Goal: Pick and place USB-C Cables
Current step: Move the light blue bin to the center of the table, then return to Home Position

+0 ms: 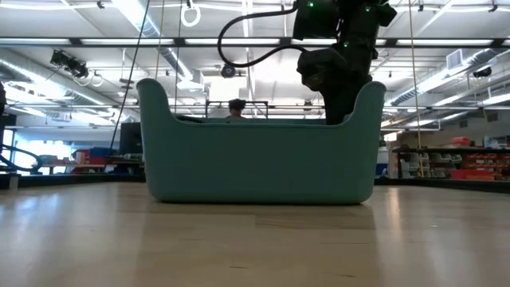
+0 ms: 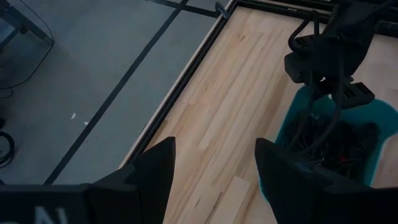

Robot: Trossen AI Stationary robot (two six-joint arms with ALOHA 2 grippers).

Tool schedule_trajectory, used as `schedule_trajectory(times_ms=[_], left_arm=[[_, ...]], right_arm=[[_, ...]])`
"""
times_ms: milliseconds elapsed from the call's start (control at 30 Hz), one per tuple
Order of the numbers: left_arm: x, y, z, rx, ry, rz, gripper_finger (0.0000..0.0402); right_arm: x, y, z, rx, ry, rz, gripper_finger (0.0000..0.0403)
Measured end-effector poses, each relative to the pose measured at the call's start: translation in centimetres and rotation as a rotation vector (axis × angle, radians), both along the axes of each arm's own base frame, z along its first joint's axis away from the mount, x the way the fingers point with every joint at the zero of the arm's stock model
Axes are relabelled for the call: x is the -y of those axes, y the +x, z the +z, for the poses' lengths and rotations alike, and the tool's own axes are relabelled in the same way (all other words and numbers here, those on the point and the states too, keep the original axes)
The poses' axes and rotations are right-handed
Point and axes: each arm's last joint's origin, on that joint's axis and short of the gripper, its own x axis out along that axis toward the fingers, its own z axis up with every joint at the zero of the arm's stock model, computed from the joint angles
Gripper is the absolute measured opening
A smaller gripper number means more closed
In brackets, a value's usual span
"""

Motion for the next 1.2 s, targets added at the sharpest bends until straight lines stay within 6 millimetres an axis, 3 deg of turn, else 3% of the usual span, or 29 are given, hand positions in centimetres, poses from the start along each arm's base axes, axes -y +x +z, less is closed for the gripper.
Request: schedule_trajectory(times_ms=[400, 533, 900, 1200], left_arm=[[0.0, 0.0, 0.0, 0.0, 0.0, 0.0, 0.0227], [0.0, 0.0, 0.0, 0.0, 0.0, 0.0, 0.0227], [0.0, 0.0, 0.0, -0.001, 0.001, -0.001, 0.0227], [0.4, 0.0, 0.0, -0.031, 0.034, -0.059, 0.0227]], right_arm=[[1.0, -0.2, 0.0, -0.006, 0.008, 0.008, 0.0112], [1.2, -0.4, 1.1, 0.052, 0.029, 0.009, 0.0111], [1.7, -3.9, 7.4, 0.3, -0.067, -0.013, 0.0111], [1.1, -10.5, 14.0, 0.574, -0.244, -0.03, 0.011]])
